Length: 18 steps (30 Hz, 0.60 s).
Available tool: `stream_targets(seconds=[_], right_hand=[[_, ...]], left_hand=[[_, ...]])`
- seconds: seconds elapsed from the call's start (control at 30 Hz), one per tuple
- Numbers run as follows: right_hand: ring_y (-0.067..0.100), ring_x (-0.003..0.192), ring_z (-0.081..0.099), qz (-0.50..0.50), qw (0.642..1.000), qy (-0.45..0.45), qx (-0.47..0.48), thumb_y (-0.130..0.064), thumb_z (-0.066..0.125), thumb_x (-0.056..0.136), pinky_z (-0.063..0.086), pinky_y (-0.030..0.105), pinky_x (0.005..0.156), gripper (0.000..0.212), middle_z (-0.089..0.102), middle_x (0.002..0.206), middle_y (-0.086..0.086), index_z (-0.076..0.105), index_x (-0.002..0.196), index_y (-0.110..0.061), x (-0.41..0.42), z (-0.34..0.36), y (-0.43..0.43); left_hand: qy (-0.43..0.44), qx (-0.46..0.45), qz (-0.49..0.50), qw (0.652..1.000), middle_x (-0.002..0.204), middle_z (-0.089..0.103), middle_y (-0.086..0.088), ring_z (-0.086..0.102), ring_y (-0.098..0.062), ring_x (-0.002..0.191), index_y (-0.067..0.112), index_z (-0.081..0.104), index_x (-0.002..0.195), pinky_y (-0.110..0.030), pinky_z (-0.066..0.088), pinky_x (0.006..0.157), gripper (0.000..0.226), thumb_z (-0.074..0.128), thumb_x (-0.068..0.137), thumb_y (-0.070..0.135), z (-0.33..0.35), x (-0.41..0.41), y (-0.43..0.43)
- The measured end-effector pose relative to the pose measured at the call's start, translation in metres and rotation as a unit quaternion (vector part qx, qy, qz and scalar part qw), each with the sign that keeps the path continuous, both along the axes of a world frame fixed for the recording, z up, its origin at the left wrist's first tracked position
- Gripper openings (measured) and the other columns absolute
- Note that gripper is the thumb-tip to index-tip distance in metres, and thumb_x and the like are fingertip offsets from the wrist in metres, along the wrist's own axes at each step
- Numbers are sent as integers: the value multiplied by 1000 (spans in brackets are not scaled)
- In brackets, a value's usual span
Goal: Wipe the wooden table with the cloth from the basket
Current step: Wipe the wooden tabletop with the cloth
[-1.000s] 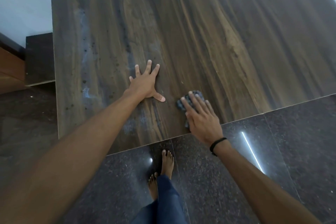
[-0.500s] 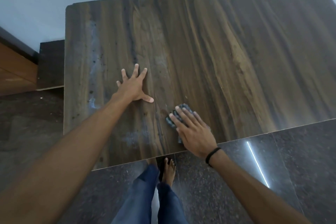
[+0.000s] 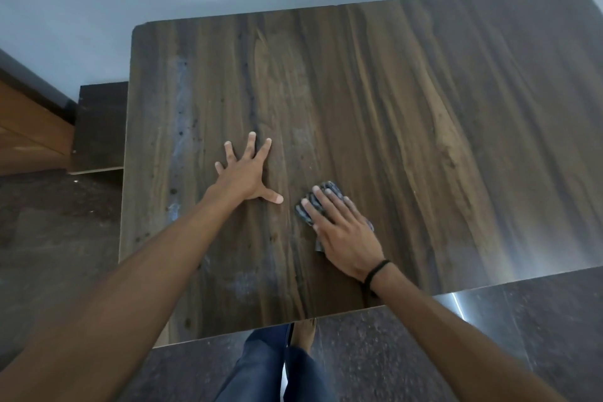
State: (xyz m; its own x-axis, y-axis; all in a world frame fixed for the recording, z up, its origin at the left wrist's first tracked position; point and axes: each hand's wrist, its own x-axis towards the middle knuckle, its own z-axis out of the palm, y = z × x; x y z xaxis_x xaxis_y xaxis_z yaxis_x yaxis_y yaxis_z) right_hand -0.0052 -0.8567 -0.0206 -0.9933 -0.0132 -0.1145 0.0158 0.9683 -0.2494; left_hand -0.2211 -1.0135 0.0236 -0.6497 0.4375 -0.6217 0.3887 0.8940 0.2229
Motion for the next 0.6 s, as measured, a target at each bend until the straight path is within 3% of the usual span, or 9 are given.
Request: stream_targets(seconds=[0.03, 0.13, 0.17, 0.27, 0.3, 0.4, 0.43, 0.53, 0.6], right_hand=[[15, 152, -4, 14, 1000, 3, 12, -36, 28, 106, 2, 44, 124, 55, 5, 167, -3, 13, 159, -36, -7, 0, 14], [19, 154, 5, -201, 979, 11, 5, -32, 31, 107, 12, 49, 125, 53, 12, 167, 1, 20, 159, -31, -41, -1, 28], [22, 154, 9, -221, 975, 22, 7, -31, 32, 106, 16, 50, 124, 53, 15, 167, 3, 23, 159, -28, -48, 0, 19], [22, 154, 9, -2, 1000, 14, 7, -34, 32, 105, 14, 48, 124, 54, 13, 167, 1, 20, 158, -32, -55, -1, 13], [22, 154, 10, -1, 1000, 19, 11, -34, 31, 105, 15, 48, 124, 54, 13, 167, 0, 20, 158, -33, -66, 1, 23], [23, 154, 5, -200, 980, 8, -5, -33, 27, 107, 12, 49, 125, 54, 9, 168, 2, 18, 159, -29, -101, 7, 34], [23, 155, 3, -187, 982, 8, 2, -34, 26, 107, 9, 48, 125, 54, 7, 168, 2, 16, 160, -29, -106, 6, 28], [19, 154, 1, -22, 1000, 13, 6, -38, 24, 107, 4, 43, 125, 54, 5, 168, -3, 11, 159, -35, -112, 3, 33], [19, 154, 3, -133, 991, 24, -6, -35, 26, 108, 4, 42, 125, 53, 7, 168, -2, 14, 159, -35, -127, 3, 44]], left_hand=[[1, -1, -3, 1000, 159, -34, 9, -22, -47, 146, 41, -16, 155, -72, 6, 113, 140, 84, 59, 64, -1, -2, -1], [2, 6, -5, 1000, 159, -34, 11, -23, -47, 145, 42, -16, 154, -72, 6, 112, 140, 84, 59, 65, -2, -3, -6], [2, 12, -5, 1000, 159, -33, 11, -23, -47, 145, 42, -15, 154, -72, 6, 112, 140, 84, 59, 65, -3, -2, -6], [7, 14, -7, 1000, 159, -33, 12, -22, -46, 146, 42, -15, 154, -72, 7, 112, 140, 83, 58, 66, -4, -2, -8], [8, 12, -8, 1000, 159, -33, 12, -22, -46, 146, 42, -15, 154, -72, 8, 112, 140, 83, 58, 66, -3, -3, -8], [-2, 7, -7, 1000, 159, -35, 11, -23, -46, 145, 41, -17, 154, -72, 8, 112, 140, 84, 59, 64, -1, -5, -7], [-4, 4, -8, 1000, 158, -35, 11, -23, -46, 145, 41, -18, 154, -72, 9, 113, 141, 84, 59, 64, -1, -4, -5], [-1, -6, -12, 1000, 158, -36, 10, -24, -47, 145, 40, -19, 154, -72, 9, 113, 141, 83, 60, 66, 0, -3, -4], [-3, -7, -16, 1000, 158, -37, 8, -24, -48, 145, 38, -20, 154, -72, 8, 113, 140, 82, 61, 66, 1, -5, -5]])
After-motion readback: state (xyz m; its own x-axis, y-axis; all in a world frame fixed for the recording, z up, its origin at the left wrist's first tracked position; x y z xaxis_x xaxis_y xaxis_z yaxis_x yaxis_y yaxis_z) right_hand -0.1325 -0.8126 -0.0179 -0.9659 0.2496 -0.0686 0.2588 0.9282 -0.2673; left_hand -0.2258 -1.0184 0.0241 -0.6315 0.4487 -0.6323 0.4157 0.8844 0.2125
